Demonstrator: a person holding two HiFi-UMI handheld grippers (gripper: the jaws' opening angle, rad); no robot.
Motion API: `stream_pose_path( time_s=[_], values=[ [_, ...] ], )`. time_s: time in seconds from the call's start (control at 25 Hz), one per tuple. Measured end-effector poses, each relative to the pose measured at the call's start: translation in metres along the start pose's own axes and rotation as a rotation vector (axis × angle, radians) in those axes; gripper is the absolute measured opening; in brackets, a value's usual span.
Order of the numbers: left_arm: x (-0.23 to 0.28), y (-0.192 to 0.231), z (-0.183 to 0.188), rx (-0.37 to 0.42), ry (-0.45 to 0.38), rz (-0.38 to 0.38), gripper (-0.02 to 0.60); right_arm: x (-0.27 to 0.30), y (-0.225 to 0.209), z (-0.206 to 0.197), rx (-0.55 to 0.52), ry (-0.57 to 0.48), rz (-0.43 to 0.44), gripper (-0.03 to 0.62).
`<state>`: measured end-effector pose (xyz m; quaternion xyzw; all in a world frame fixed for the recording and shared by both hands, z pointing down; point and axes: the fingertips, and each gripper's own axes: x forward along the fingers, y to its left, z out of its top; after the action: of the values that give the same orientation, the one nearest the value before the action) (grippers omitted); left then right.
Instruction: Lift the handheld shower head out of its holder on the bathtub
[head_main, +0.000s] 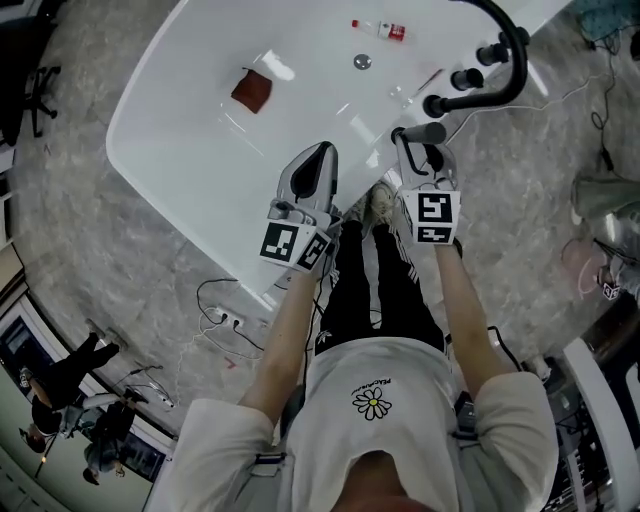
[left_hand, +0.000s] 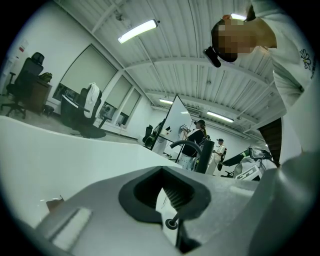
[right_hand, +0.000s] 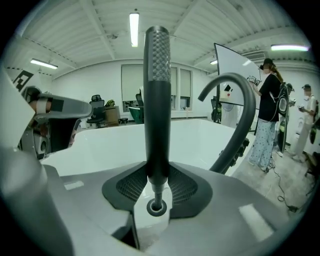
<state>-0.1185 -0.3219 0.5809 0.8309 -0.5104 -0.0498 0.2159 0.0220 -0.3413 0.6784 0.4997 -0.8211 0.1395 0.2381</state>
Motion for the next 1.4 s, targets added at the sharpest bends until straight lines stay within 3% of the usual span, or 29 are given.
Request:
stream_pose_path(
  time_s=[0.24,0.48,0.72,1.12,1.4],
  values=[
    [-0.016,-0.024,0.062,0.018,-0.072,-0.004,0.001,-0.044,0.002,0.082,-0.051,-0.095,0.0,0.147],
    [-0.017,-0.046,0.142,0.09,-0.185,-0.038,0.0,-0.084,-0.002,0.182,-0.124,-0.235,0.01,0.147],
    [-0.026,-0.073,0.22,0.118,-0.309,-0.052,0.001,-0.129,-0.001,0.249,-0.144,-0.323,0.009,0.147],
    [-0.045,-0.108,0.267,0.169,-0.379,-0.087,0.0,-0.196,0.019,0.332,-0.068,-0.503,0.069,0.147],
    [-0.047,-0.128,0.291,0.2,-0.377,-0.101,0.0,-0.229,0.023,0.353,-0.061,-0.576,0.066,0.147]
  ],
)
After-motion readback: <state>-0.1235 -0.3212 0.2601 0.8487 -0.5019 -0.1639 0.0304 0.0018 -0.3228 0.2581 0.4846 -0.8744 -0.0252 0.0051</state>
